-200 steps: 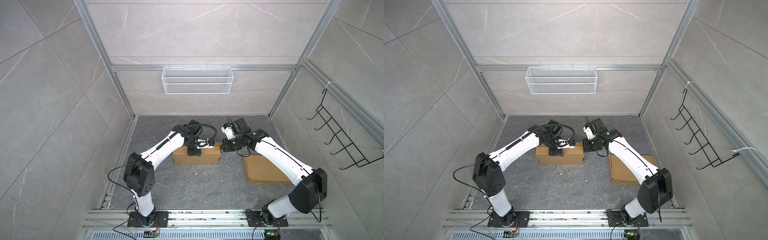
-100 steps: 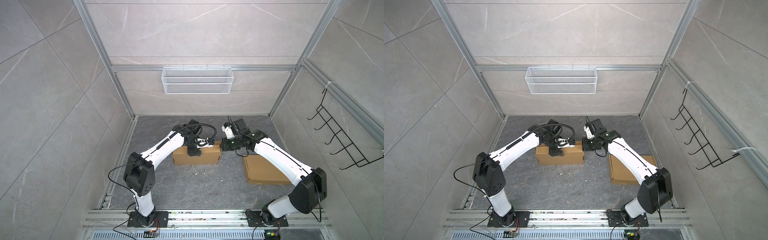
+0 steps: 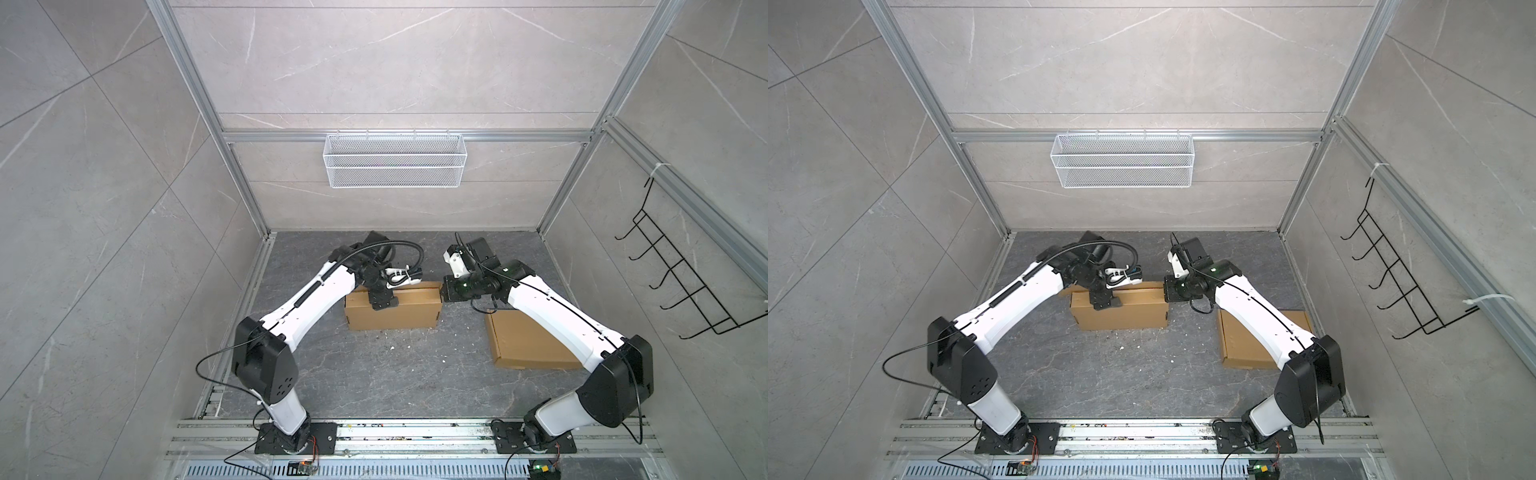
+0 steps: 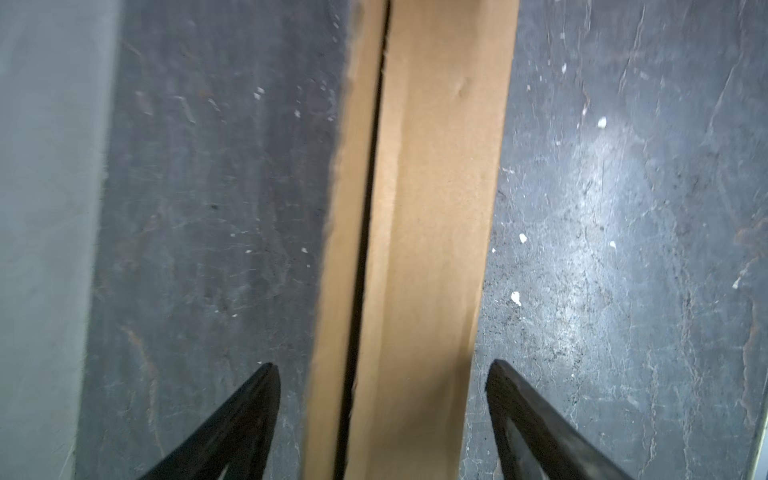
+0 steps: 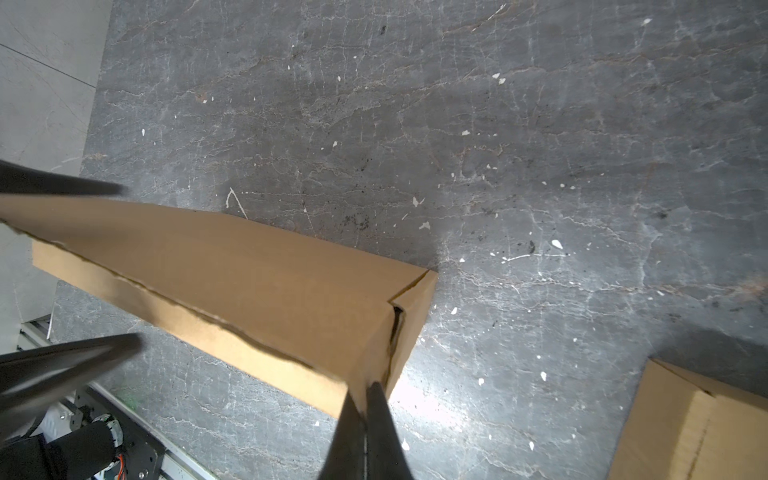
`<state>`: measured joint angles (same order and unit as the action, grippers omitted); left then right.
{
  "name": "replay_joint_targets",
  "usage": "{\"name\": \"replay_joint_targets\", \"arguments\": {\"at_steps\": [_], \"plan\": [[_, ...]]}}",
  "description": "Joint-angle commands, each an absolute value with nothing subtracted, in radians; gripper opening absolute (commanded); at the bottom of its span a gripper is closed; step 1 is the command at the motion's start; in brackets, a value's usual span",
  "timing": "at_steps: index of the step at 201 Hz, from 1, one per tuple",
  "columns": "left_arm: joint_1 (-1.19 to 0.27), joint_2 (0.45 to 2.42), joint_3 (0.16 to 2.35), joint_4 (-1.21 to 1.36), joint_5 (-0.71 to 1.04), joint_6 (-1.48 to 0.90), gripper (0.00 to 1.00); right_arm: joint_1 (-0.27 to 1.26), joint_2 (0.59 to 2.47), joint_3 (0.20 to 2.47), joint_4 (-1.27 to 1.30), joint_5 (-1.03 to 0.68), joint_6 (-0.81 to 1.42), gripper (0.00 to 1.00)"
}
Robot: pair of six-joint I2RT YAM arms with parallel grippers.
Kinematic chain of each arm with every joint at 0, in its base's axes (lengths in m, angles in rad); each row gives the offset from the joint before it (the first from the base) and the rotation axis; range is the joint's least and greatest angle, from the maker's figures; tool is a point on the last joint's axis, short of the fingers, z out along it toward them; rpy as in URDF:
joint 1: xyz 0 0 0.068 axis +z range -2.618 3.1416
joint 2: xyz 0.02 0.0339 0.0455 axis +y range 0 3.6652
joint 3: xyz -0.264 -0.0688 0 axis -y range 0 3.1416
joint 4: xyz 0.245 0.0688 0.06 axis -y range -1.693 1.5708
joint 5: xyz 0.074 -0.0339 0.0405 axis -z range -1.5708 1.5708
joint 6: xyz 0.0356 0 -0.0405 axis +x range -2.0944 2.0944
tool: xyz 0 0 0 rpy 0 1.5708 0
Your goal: Fold the paper box
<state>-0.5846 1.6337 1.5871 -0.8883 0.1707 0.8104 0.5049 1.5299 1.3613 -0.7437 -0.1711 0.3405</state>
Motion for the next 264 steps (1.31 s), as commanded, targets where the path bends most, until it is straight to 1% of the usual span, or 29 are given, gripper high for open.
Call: {"name": "replay_joint_targets", "arguments": {"at_steps": [1, 8, 23, 34, 53, 83, 102, 121, 140, 176, 196, 239, 264], "plan": [[-0.524, 1.494, 1.575, -0.836, 0.222, 0.693, 0.8, 0.511, 1.562, 1.353, -0.816, -0.146, 0.326, 0.0], [-0.492, 1.468, 1.561, -0.831, 0.234, 0.651, 0.77, 0.511, 1.562, 1.354, -0.815, -0.146, 0.325, 0.0], [-0.398, 1.415, 1.522, -0.82, 0.295, 0.54, 0.63, 0.511, 1.561, 1.356, -0.816, -0.144, 0.325, 0.0], [-0.324, 1.379, 1.485, -0.818, 0.361, 0.439, 0.58, 0.511, 1.561, 1.356, -0.816, -0.143, 0.324, 0.0], [-0.248, 1.332, 1.413, -0.821, 0.419, 0.308, 0.57, 0.511, 1.563, 1.358, -0.814, -0.144, 0.324, 0.0], [-0.182, 1.318, 1.366, -0.875, 0.384, 0.183, 0.57, 0.511, 1.569, 1.361, -0.813, -0.145, 0.322, 0.0], [-0.134, 1.345, 1.364, -0.914, 0.423, 0.169, 0.62, 0.511, 1.574, 1.359, -0.811, -0.149, 0.322, 0.0], [-0.125, 1.382, 1.371, -0.948, 0.472, 0.181, 0.65, 0.511, 1.577, 1.362, -0.81, -0.15, 0.322, 0.0], [-0.124, 1.401, 1.367, -0.958, 0.508, 0.181, 0.66, 0.511, 1.575, 1.361, -0.81, -0.15, 0.323, 0.0], [-0.125, 1.414, 1.334, -0.951, 0.513, 0.178, 0.61, 0.511, 1.574, 1.357, -0.805, -0.152, 0.327, 0.0], [-0.125, 1.429, 1.333, -0.951, 0.477, 0.175, 0.54, 0.511, 1.576, 1.357, -0.804, -0.154, 0.327, 0.0], [-0.126, 1.462, 1.355, -0.982, 0.461, 0.148, 0.32, 0.51, 1.575, 1.357, -0.801, -0.154, 0.332, 0.0], [-0.126, 1.457, 1.349, -0.994, 0.445, 0.125, 0.27, 0.511, 1.574, 1.357, -0.801, -0.155, 0.336, 0.0]]}}
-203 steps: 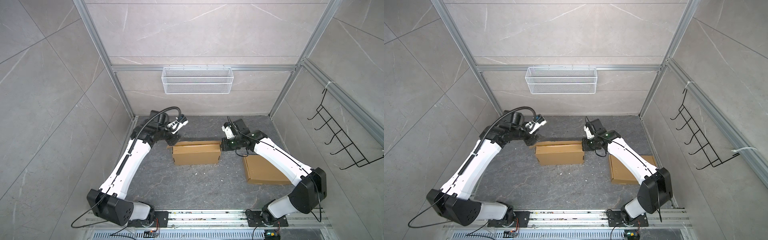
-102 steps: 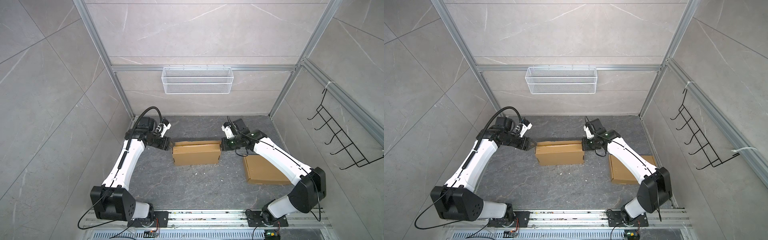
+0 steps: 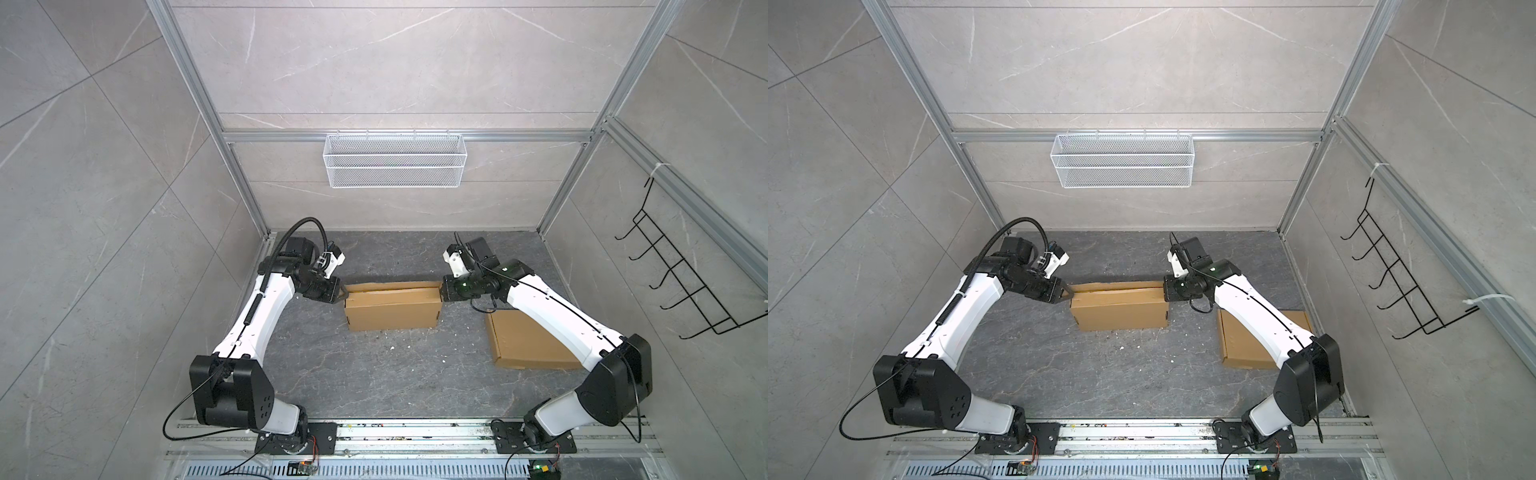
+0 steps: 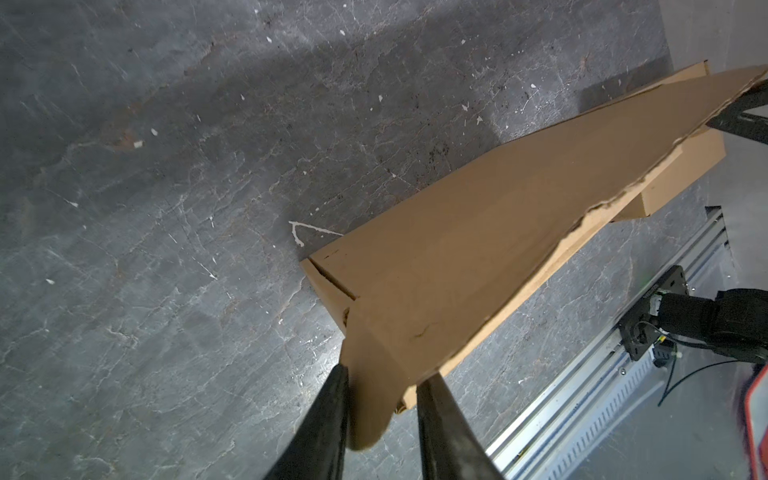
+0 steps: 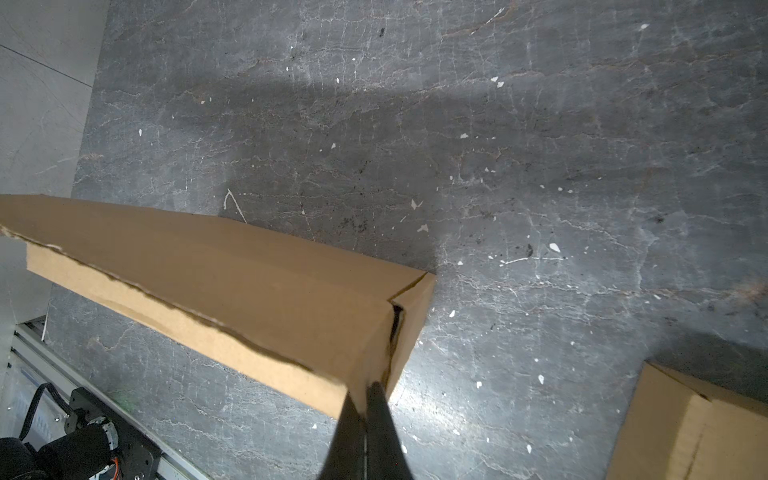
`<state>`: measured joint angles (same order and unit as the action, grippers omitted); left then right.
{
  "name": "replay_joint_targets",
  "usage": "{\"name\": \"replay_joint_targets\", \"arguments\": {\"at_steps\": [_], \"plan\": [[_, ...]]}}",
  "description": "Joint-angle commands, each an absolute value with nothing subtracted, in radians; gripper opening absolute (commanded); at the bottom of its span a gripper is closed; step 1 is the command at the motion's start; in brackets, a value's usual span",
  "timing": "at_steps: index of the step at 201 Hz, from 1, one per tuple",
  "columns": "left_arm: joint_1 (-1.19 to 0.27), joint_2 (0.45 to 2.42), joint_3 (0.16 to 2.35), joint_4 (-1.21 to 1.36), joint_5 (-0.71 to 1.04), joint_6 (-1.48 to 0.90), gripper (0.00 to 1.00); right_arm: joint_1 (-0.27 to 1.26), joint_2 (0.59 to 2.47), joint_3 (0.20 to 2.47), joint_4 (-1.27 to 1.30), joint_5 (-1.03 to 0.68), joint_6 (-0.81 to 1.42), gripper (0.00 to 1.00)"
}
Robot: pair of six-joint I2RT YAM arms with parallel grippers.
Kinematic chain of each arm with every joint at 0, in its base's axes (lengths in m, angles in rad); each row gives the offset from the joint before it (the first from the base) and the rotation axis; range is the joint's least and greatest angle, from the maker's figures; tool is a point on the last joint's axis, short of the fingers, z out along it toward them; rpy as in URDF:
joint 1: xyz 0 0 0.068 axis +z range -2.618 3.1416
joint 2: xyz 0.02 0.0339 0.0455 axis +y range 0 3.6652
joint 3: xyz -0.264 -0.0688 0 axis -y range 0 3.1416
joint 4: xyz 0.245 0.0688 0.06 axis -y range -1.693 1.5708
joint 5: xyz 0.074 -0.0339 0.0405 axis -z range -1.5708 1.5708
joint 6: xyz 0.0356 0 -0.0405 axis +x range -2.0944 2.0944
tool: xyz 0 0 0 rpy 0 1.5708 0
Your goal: Fold the paper box
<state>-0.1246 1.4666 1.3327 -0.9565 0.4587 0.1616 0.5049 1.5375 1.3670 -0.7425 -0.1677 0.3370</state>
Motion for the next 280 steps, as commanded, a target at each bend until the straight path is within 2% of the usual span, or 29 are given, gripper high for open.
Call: {"name": "replay_joint_targets", "arguments": {"at_steps": [1, 68, 123, 212, 280], "plan": [[-0.126, 1.456, 1.348, -0.993, 0.443, 0.125, 0.27, 0.511, 1.574, 1.357, -0.8, -0.156, 0.336, 0.0], [-0.127, 1.458, 1.357, -0.992, 0.456, 0.058, 0.15, 0.511, 1.572, 1.35, -0.792, -0.166, 0.352, 0.0], [-0.141, 1.46, 1.397, -1.007, 0.472, 0.001, 0.09, 0.511, 1.578, 1.341, -0.785, -0.172, 0.359, 0.0], [-0.17, 1.467, 1.345, -0.964, 0.451, -0.09, 0.11, 0.511, 1.585, 1.336, -0.769, -0.185, 0.379, 0.0], [-0.17, 1.452, 1.265, -0.945, 0.406, -0.069, 0.12, 0.511, 1.587, 1.324, -0.757, -0.178, 0.384, 0.0]]}}
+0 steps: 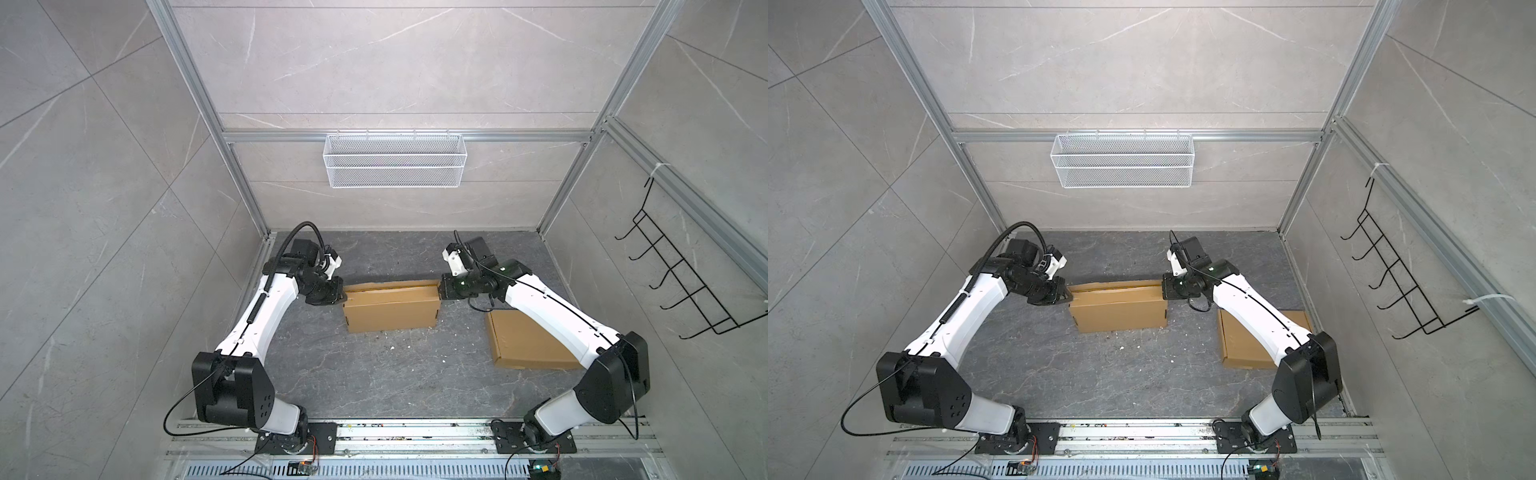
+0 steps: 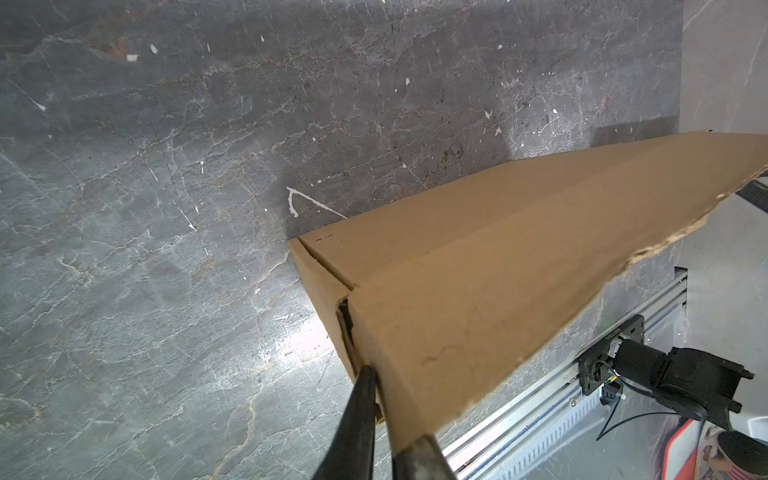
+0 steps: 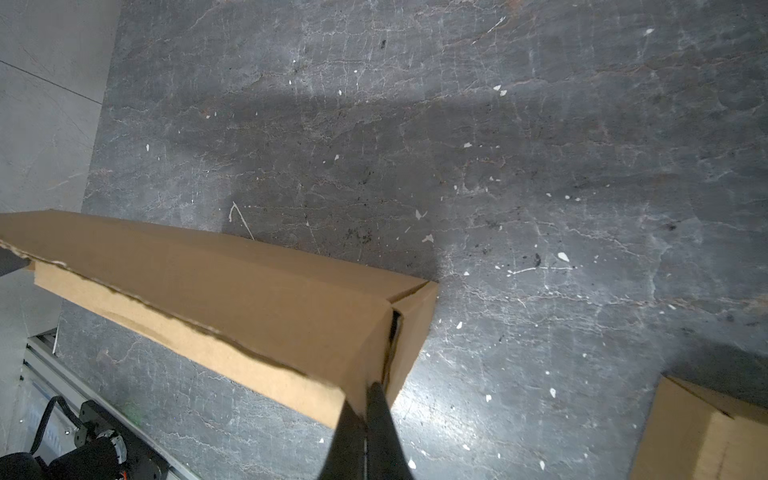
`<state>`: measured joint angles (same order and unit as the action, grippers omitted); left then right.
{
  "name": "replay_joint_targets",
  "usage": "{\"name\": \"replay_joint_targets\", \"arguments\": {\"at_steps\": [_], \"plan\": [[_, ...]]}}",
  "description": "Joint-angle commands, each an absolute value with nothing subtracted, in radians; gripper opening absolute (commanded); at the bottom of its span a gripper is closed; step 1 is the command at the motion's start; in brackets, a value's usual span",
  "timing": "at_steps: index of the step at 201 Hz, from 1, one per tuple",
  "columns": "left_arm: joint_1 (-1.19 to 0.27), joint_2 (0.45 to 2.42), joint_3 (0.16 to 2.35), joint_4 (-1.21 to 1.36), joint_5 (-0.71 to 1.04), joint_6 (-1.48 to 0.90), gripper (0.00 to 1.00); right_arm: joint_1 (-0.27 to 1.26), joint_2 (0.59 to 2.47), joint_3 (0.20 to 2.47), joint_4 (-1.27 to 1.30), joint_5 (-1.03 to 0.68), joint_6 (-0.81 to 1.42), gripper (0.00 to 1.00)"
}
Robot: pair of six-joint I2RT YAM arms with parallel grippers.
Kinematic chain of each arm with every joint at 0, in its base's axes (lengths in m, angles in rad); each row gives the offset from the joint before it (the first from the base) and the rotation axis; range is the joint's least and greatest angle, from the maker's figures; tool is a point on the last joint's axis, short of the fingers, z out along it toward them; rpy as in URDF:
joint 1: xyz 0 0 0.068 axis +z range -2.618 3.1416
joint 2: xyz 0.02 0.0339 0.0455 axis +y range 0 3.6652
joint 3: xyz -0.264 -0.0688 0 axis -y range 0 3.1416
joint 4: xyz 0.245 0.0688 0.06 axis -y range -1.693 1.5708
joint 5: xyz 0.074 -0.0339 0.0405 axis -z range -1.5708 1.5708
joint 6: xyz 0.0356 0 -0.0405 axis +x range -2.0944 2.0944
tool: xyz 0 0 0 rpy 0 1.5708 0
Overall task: Fold the paper box
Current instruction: 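Hold both ends of the box with both grippers to square it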
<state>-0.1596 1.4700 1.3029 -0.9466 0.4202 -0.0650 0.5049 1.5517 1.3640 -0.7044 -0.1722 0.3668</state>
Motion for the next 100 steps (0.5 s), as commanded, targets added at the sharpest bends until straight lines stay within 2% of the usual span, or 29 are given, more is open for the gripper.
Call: {"name": "replay_joint_targets", "arguments": {"at_steps": [1, 66, 100], "plan": [[-0.17, 1.452, 1.264, -0.944, 0.406, -0.069, 0.12, 0.511, 1.587, 1.325, -0.756, -0.178, 0.385, 0.0], [-0.169, 1.45, 1.236, -0.934, 0.382, -0.058, 0.11, 0.51, 1.575, 1.328, -0.753, -0.205, 0.387, 0.0], [-0.169, 1.459, 1.239, -0.93, 0.378, -0.061, 0.11, 0.5, 1.551, 1.335, -0.75, -0.239, 0.39, 0.07]]}}
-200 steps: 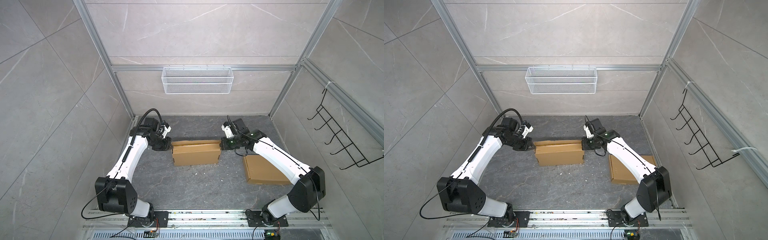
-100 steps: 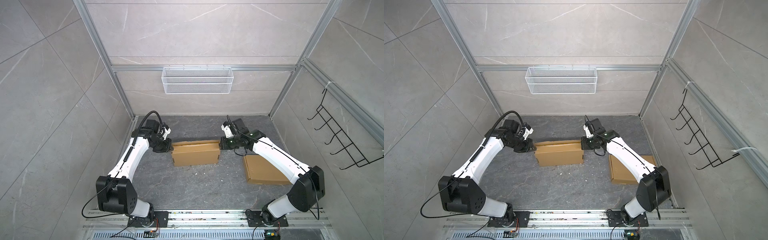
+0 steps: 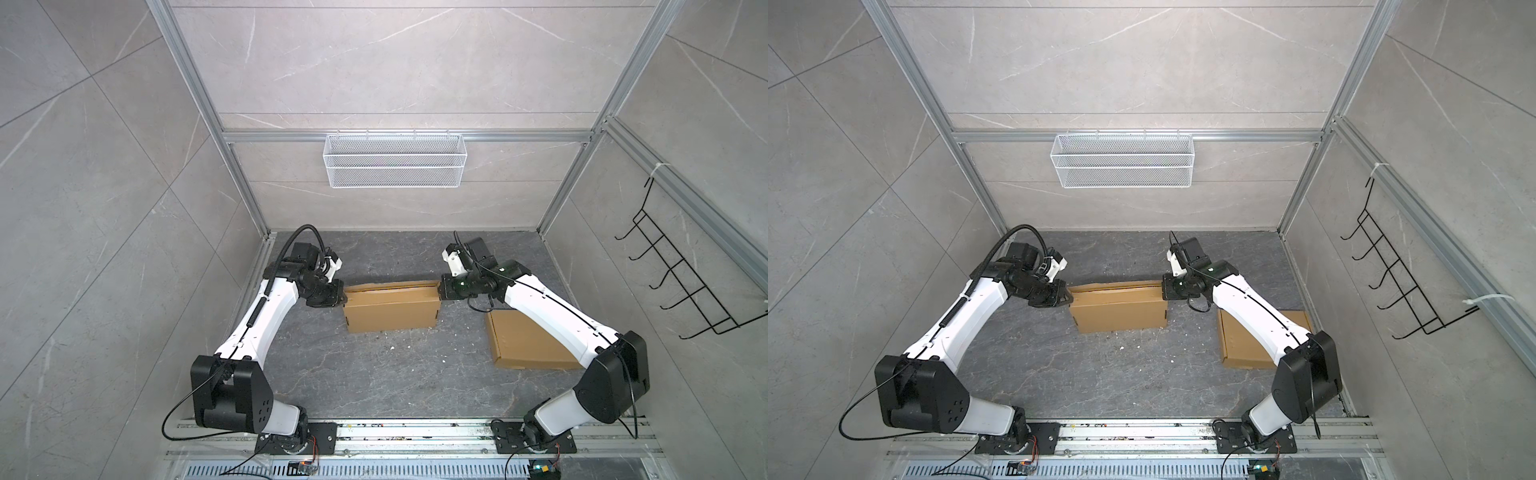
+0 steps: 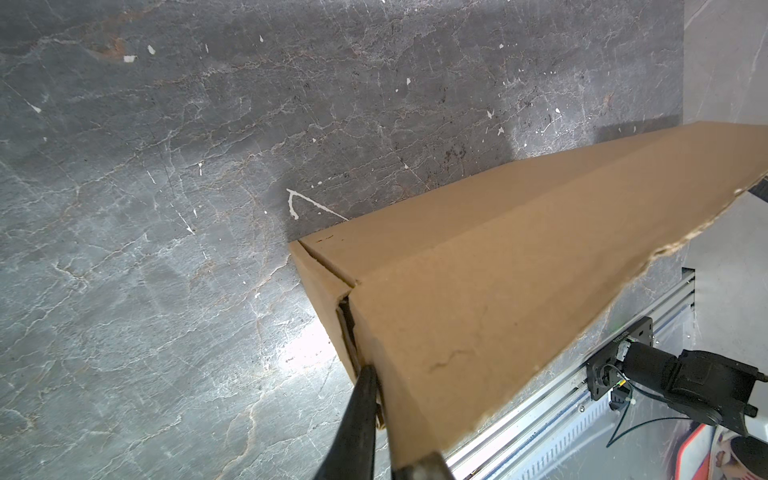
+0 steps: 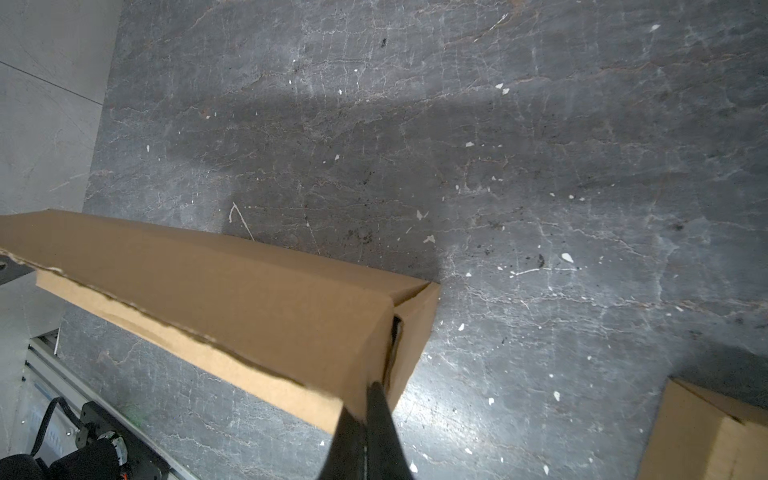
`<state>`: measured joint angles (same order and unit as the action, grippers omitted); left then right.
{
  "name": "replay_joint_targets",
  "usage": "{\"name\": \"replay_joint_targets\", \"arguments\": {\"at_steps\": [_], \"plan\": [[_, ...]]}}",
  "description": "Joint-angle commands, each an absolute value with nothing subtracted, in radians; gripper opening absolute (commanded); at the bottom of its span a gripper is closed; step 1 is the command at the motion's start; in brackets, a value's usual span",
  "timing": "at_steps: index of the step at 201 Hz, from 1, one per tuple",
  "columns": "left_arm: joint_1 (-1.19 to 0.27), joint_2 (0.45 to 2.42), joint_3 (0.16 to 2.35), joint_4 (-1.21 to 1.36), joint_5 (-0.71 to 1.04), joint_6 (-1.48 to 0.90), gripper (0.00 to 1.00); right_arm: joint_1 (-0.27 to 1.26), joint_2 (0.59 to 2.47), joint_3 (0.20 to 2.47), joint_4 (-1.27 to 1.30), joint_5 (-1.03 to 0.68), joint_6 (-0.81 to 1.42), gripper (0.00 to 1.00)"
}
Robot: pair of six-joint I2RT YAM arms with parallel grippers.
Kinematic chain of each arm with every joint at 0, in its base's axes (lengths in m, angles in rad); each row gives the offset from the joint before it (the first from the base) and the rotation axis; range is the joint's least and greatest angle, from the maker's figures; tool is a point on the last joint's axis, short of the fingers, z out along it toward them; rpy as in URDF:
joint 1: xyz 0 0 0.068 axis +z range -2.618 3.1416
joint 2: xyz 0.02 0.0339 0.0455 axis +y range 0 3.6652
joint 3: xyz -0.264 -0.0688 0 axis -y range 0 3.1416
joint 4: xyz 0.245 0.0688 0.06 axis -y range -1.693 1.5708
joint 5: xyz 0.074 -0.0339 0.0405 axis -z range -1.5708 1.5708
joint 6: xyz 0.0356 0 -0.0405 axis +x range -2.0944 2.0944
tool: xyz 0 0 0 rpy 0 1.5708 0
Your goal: Fold the paper box
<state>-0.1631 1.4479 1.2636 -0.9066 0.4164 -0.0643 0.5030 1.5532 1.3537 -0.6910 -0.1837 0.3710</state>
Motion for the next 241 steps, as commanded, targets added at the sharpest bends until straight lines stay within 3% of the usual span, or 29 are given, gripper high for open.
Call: {"name": "replay_joint_targets", "arguments": {"at_steps": [1, 34, 68, 129, 179, 224, 241], "plan": [[-0.169, 1.459, 1.239, -0.931, 0.378, -0.061, 0.11, 0.498, 1.548, 1.335, -0.749, -0.242, 0.391, 0.07], [-0.169, 1.462, 1.239, -0.933, 0.369, -0.06, 0.11, 0.466, 1.514, 1.326, -0.742, -0.307, 0.385, 0.15], [-0.169, 1.462, 1.236, -0.93, 0.37, -0.057, 0.1, 0.429, 1.475, 1.328, -0.758, -0.37, 0.351, 0.31], [-0.169, 1.477, 1.243, -0.934, 0.369, -0.048, 0.09, 0.387, 1.439, 1.44, -0.84, -0.324, 0.158, 0.47], [-0.17, 1.483, 1.245, -0.934, 0.365, -0.045, 0.09, 0.588, 1.496, 1.534, -0.81, -0.06, -0.263, 0.74], [-0.169, 1.491, 1.249, -0.937, 0.358, -0.039, 0.09, 0.725, 1.659, 1.666, -0.804, -0.033, -0.495, 0.94], [-0.17, 1.494, 1.25, -0.937, 0.357, -0.039, 0.09, 0.738, 1.723, 1.716, -0.812, -0.054, -0.532, 0.97]]}}
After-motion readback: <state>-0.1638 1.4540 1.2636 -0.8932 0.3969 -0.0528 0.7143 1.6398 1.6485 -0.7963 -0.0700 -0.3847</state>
